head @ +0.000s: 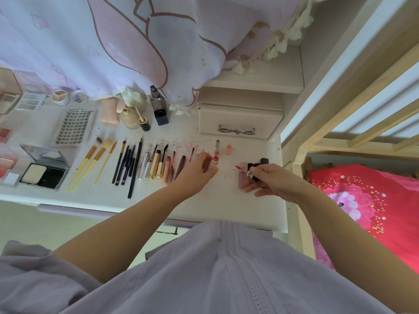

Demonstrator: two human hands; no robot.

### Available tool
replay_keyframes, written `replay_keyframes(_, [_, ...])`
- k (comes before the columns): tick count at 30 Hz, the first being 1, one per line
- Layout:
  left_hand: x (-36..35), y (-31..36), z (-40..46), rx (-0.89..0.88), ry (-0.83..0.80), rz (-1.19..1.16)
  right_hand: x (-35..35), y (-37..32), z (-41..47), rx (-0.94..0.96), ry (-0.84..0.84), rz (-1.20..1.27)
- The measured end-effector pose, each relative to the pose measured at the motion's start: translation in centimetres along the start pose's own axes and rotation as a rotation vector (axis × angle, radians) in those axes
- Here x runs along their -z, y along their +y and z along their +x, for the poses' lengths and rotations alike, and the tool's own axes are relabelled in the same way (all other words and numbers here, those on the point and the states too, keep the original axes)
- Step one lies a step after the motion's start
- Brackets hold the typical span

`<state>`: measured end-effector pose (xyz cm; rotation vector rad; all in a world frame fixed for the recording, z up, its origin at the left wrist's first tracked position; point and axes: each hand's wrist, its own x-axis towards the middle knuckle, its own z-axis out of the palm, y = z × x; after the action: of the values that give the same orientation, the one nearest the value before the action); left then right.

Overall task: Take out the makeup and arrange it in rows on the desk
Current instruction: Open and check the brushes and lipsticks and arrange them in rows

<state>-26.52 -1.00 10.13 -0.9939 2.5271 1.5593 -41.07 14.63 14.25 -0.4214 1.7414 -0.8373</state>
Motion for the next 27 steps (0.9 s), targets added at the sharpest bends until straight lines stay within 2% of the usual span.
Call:
replay_keyframes(4, [-0.2, -0.2, 0.5, -0.036, 0.106, 0.094, -0.3, 0.5, 0.8, -0.021, 0.024, 0.034])
replay_keyframes(11, [-0.7, -0.6, 1.4, -0.047, 0.138, 0.145, -0.5, 0.6, 2.6, -0.003, -0.037, 0.336])
replay_keyframes(13, [-0.9, -0.9, 1.9, -0.067, 0.146, 0.216, -0.9, 0.4, 3.1, 0.028, 0.026, 0.178])
replay_keyframes(16, [-1.4, -1.3, 2.7, -0.114, 0.157, 0.371, -1.8, 0.4, 4.1, 0.092, 0.23, -0.165])
replay_keyframes(21, [-2.4, -1.7, 3.8, -0.102, 0.172, 0.611, -3.1, 1.4, 6.4, 0.262, 0.513, -0.439])
replay_keyframes(27, [-2.5, -2.3, 3.9, -0.078, 0.193, 0.644, -4.3, 2.0, 8.5, 0.273, 0.569, -0.757])
